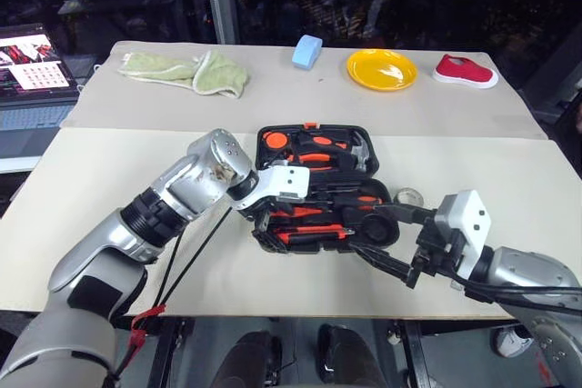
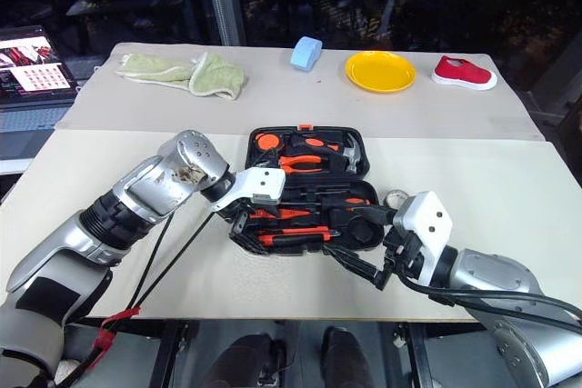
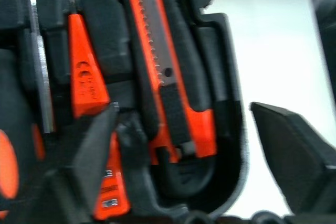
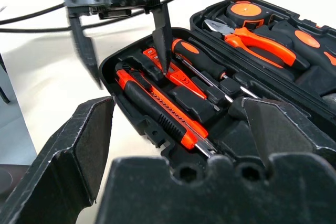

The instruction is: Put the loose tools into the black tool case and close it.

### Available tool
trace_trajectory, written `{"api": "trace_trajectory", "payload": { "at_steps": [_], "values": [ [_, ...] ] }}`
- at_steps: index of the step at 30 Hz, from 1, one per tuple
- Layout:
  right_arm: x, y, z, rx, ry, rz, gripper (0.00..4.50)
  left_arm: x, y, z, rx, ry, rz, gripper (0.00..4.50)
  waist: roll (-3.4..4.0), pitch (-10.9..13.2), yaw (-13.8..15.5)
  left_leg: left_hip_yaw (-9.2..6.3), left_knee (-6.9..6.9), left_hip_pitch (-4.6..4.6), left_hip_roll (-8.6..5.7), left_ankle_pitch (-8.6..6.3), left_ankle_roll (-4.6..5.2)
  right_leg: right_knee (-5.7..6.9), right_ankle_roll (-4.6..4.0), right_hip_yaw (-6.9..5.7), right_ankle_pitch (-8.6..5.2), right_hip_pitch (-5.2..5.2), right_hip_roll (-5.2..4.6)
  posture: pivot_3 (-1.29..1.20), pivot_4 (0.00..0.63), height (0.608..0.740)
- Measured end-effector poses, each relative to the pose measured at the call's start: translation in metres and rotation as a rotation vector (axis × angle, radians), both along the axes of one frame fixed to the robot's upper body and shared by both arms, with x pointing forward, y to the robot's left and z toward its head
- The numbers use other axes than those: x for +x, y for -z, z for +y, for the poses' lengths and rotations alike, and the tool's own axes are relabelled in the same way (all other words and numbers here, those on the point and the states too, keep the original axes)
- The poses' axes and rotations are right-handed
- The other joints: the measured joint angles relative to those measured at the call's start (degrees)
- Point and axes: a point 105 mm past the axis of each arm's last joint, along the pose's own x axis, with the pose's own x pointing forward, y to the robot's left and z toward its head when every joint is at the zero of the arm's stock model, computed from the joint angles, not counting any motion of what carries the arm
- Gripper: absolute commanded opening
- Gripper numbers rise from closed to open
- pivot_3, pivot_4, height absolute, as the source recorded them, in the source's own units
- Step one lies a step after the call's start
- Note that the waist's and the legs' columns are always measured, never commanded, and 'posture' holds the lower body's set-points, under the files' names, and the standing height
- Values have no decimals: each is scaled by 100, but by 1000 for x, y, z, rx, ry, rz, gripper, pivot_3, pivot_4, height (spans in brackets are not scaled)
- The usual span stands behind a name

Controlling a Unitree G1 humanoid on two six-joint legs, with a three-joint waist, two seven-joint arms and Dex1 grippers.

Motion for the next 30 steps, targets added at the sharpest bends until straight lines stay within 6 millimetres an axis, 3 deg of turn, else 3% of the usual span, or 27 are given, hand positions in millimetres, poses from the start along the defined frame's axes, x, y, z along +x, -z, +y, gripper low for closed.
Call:
{"api": "trace_trajectory", "payload": {
  "at_steps": [2,5,15,30],
  "values": [
    [1,0,-1,1,3,2,4500,2,-10,-1,-52,-10,-7,4444,0,0,0,0,-1,1,0,0,0,0,0,0,0,0,0,0,150,732],
    [1,1,-1,1,5,3,4500,8,-19,-1,-131,-41,-14,3762,0,0,-3,0,-2,3,0,1,-2,3,0,2,0,-1,1,0,150,732],
    [0,1,-1,-3,4,4,4500,3,7,1,-224,-38,19,131,2,-1,5,1,-1,5,0,1,-3,4,-1,3,0,1,-2,0,150,732],
    [1,0,-4,-11,12,2,4500,-2,23,-2,-185,22,-16,40,2,-1,22,2,-2,6,0,0,-2,4,-1,4,0,1,-3,0,150,732]
  ]
}}
